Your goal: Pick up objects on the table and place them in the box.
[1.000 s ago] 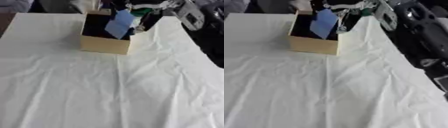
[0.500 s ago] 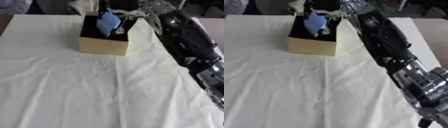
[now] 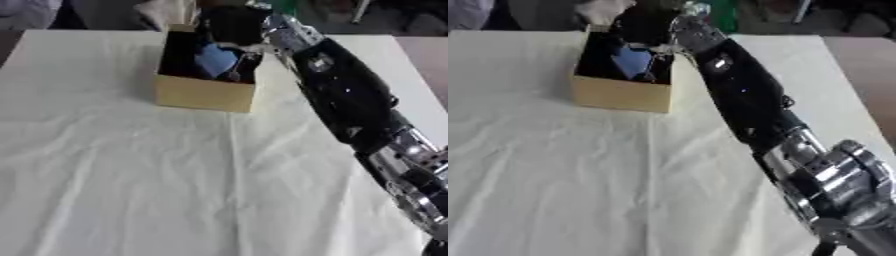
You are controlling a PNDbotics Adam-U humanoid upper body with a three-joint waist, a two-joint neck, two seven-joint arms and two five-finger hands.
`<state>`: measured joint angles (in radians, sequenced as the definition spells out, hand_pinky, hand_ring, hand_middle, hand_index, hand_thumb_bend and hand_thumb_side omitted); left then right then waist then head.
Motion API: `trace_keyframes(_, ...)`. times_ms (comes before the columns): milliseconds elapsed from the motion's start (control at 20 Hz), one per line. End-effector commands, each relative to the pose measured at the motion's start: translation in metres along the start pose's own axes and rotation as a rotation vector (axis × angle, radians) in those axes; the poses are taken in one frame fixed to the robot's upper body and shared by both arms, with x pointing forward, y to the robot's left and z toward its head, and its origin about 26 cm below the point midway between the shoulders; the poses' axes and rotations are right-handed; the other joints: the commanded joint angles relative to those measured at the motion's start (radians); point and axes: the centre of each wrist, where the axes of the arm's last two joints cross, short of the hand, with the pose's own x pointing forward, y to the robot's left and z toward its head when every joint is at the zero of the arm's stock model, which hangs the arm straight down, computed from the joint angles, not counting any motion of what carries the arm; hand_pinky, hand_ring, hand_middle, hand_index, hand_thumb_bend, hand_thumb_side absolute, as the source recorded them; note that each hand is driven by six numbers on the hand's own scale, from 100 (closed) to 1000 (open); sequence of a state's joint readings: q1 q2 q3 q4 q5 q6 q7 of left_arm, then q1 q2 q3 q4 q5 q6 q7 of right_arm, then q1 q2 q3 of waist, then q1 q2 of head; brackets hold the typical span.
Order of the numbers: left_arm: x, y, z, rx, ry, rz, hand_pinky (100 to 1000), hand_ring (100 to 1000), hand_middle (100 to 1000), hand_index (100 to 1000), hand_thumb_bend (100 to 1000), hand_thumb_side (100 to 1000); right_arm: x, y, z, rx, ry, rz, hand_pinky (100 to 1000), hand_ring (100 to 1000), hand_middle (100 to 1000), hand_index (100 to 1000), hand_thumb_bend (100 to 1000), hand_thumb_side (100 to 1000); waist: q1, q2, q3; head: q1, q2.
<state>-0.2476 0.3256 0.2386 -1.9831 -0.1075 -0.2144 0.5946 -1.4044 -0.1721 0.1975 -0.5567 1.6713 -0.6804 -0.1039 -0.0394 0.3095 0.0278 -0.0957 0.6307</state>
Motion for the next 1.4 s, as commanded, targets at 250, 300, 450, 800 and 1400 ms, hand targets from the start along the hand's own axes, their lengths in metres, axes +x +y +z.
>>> trace_keyframes(250, 0.005, 0.0, -0.005, -0.003, -0.022, 0.013, 730, 574, 541, 805, 370, 182, -0.009, -0.01, 0.0, 0.01, 0.091, 0.059, 839, 894, 824, 785, 415, 194, 0.006, -0.002, 0.004, -0.008, -0.01)
trace_keyframes(300, 0.005, 0.0, -0.005, -0.004, -0.021, 0.013, 730, 574, 541, 805, 369, 182, -0.01, -0.012, 0.0, 0.009, 0.099, 0.068, 855, 924, 868, 823, 409, 163, 0.007, -0.002, 0.003, -0.008, -0.01)
trace_keyframes(450, 0.005, 0.0, -0.005, -0.005, -0.02, 0.014, 730, 574, 541, 806, 370, 183, -0.011, -0.019, -0.001, 0.008, 0.129, 0.114, 879, 959, 903, 849, 397, 103, 0.007, -0.003, 0.003, -0.01, -0.01)
trace_keyframes(800, 0.005, 0.0, -0.005, -0.007, -0.019, 0.014, 731, 574, 541, 805, 369, 181, -0.019, -0.032, 0.004, -0.023, 0.187, 0.189, 883, 960, 903, 846, 392, 100, 0.008, -0.007, 0.0, -0.008, -0.005)
trace_keyframes(1400, 0.005, 0.002, -0.006, 0.0, -0.028, 0.002, 730, 573, 542, 804, 370, 176, -0.04, -0.102, 0.081, -0.465, 0.311, 0.027, 790, 825, 787, 805, 403, 100, 0.019, -0.009, -0.025, 0.021, 0.004)
